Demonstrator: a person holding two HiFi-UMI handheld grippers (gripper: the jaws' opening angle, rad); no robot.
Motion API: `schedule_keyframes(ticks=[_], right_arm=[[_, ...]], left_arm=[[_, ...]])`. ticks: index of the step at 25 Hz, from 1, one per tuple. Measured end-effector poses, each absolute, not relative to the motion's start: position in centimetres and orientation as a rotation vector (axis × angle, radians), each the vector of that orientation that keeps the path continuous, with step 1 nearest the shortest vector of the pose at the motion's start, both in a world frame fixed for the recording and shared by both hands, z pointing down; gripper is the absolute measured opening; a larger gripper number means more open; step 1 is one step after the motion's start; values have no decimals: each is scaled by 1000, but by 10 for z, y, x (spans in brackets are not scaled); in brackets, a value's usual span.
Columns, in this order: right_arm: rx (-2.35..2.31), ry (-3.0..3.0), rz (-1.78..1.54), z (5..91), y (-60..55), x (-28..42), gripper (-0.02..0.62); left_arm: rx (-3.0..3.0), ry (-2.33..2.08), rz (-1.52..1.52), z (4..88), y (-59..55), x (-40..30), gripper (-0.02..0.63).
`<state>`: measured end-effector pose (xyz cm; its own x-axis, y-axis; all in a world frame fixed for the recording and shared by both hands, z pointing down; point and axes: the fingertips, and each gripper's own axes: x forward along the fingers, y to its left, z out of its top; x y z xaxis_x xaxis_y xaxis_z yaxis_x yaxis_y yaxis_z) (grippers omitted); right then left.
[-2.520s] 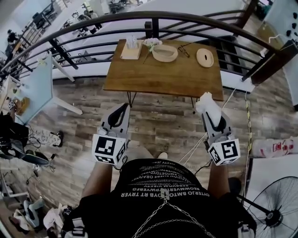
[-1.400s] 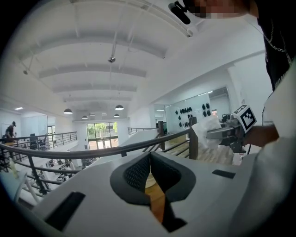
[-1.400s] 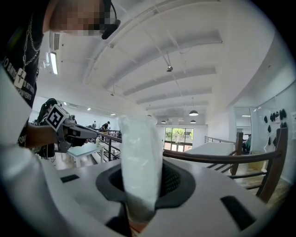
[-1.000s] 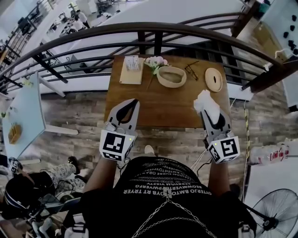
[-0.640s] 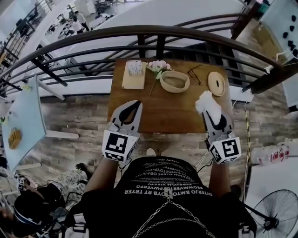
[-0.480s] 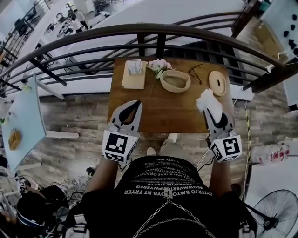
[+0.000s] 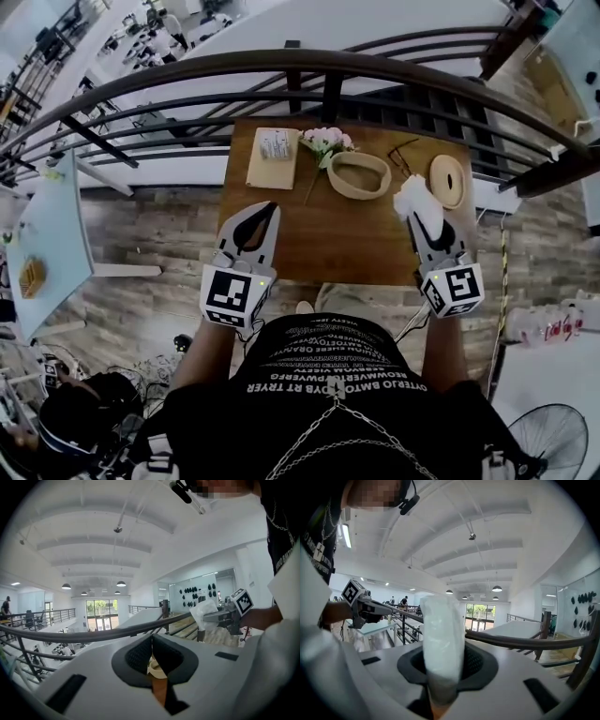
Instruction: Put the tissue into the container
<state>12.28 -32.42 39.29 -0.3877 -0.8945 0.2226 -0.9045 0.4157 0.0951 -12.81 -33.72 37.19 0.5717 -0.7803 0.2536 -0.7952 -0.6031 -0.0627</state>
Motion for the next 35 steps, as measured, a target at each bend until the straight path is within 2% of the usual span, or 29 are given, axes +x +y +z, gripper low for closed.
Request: schedule_keyframes(ticks=[8, 26, 35], right_arm=[[1441, -2370, 174, 466, -405, 137, 117], [919, -2115, 524, 742, -536, 121, 117], [675, -1907, 485, 800, -553, 98, 126]], left_arm=[[2712, -1375, 436, 379, -391, -105, 29], [2521, -1445, 612, 438, -461, -95, 29], [2415, -1486, 650, 452, -451, -107, 29]])
